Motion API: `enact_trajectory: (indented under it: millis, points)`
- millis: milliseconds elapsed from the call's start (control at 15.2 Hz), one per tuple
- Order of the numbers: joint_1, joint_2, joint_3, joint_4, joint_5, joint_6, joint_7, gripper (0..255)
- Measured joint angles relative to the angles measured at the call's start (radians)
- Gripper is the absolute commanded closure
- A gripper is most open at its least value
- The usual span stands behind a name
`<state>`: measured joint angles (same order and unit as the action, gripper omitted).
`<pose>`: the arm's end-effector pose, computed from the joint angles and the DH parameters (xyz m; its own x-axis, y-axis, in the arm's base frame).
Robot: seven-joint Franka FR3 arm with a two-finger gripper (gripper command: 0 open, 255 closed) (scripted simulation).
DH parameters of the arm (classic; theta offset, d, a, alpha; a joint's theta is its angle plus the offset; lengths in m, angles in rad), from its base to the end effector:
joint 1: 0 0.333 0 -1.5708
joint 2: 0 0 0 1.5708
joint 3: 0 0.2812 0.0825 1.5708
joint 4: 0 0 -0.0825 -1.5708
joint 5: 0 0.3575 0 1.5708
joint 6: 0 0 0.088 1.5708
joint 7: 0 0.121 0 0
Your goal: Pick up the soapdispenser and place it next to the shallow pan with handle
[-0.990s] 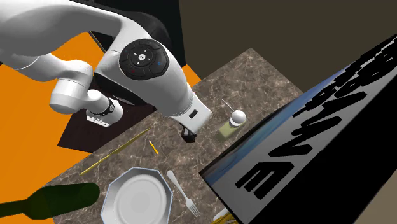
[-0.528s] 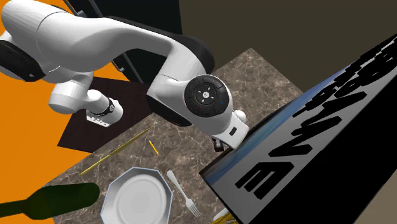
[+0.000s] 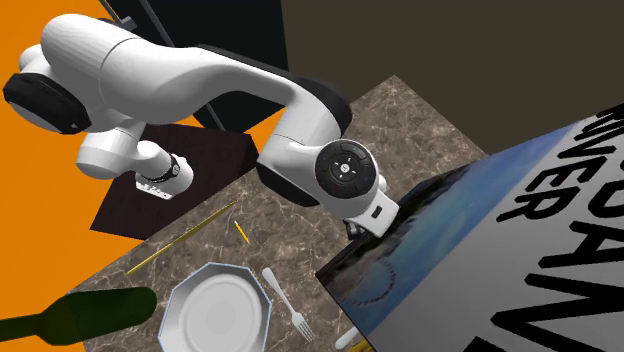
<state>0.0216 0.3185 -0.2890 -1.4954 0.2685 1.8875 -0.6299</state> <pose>0.6177 -0.1240 0.4623 0.9420 0.2912 0.1672 0.3087 -0.9469 -0.0900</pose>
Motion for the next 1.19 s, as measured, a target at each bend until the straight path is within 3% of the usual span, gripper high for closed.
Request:
enact_trajectory:
  millis: [462, 528, 1188]
  points:
    - [0.001, 0.002, 0.001, -0.014, 0.002, 0.017, -0.002, 0]
    - [0.001, 0.002, 0.001, -0.014, 0.002, 0.017, -0.002, 255]
    - [0.001, 0.002, 0.000, -0.013, 0.002, 0.016, -0.003, 255]
